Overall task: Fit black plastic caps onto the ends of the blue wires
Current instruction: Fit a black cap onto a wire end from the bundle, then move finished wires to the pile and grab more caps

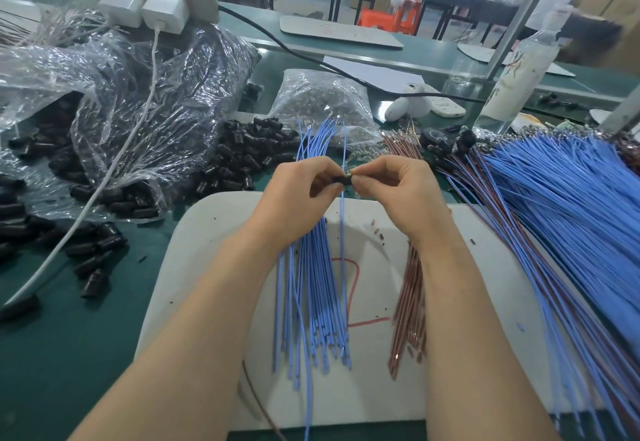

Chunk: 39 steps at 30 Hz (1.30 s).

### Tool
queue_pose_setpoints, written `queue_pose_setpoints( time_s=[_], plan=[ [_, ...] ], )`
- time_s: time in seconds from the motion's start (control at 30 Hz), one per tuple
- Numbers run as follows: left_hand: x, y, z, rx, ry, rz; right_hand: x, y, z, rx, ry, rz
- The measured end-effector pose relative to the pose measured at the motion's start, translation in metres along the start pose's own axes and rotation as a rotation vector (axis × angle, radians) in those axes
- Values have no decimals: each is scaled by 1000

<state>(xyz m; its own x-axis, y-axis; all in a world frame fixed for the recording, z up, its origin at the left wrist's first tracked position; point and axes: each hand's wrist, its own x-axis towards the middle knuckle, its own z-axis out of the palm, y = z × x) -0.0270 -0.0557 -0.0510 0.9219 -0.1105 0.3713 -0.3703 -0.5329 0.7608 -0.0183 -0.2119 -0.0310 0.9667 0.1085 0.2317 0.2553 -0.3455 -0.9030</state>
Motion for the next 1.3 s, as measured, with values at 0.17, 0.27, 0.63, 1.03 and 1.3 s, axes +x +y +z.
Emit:
queue_pose_setpoints(
  time_s=[0.17,0.27,0.63,1.03,1.3],
  plan=[
    [1,3,-1,-72,54,-31,0,1,8,418,79,180],
    [1,3,0,-69,51,-36,2,2,11,524,98,253],
    [4,25,-6,-215,158,-108,1,-11,23,582,99,247],
    [82,136,15,-1192,347,-288,-65,-55,-112,254,108,195],
    [78,131,169,-921,-138,-608,-47,41,-132,-692,529,515]
  ],
)
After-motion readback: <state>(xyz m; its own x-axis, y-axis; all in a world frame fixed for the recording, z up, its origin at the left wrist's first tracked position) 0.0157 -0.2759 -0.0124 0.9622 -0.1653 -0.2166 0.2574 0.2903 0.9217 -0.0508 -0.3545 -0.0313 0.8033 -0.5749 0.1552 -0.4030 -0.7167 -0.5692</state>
